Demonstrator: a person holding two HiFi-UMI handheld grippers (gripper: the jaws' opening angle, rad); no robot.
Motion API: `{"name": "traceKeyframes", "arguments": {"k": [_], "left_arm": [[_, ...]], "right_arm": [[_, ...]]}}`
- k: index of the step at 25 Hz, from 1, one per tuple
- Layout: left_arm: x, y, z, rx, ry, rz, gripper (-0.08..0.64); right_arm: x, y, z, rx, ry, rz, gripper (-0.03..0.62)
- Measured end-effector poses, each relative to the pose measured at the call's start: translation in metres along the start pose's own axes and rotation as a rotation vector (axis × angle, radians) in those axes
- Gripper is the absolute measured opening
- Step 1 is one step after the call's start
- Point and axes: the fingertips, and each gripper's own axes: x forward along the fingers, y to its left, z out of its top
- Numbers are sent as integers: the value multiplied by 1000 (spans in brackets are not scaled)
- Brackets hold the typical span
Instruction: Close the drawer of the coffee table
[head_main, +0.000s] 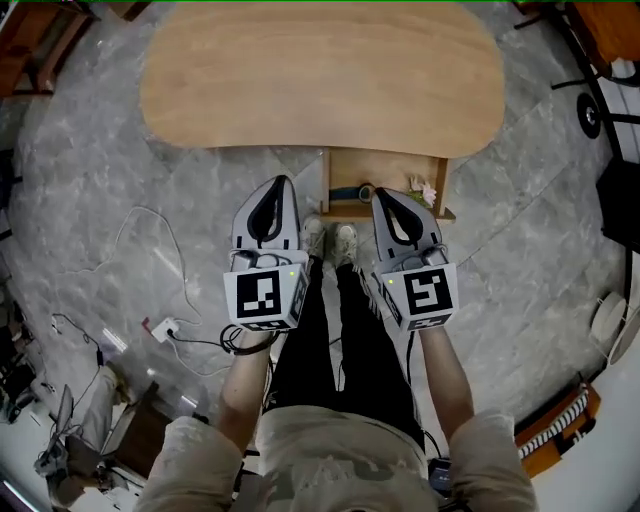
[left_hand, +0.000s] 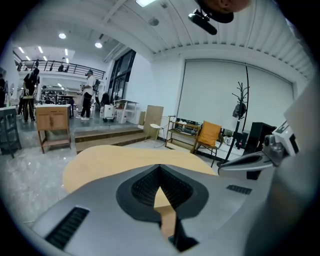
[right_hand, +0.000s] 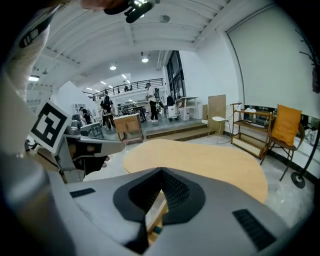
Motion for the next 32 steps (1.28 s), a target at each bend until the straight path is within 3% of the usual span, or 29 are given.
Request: {"name": "traceKeyframes", "arguments": {"k": [9, 17, 19, 20, 21, 22, 27, 29, 32], "left_arm": [[54, -12, -109, -7, 49, -63, 9], [54, -24, -125, -14, 78, -99, 9], [53, -24, -124, -7, 78, -104, 9], [52, -22, -125, 0, 83, -104, 9], [52, -19, -126, 7, 89, -102, 9], [51, -16, -128, 12, 95, -98, 9], [46, -4, -140, 18, 119, -84, 9], [45, -1, -146, 18, 134, -81, 9], [44, -1, -155, 10, 149, -80, 9]], "right_arm": [[68, 12, -118, 74, 75, -12, 6], [66, 8, -142, -9, 133, 42, 6], [67, 15, -148, -97, 175, 127, 6], [68, 20, -156, -166, 219, 184, 53], [69, 24, -168, -248, 278, 243, 176], [70, 25, -184, -341, 347, 296, 206], [58, -3, -287, -905, 704, 417, 215], [55, -16, -310, -974, 778, 433, 210], [55, -27, -328, -975, 831, 433, 179]]}}
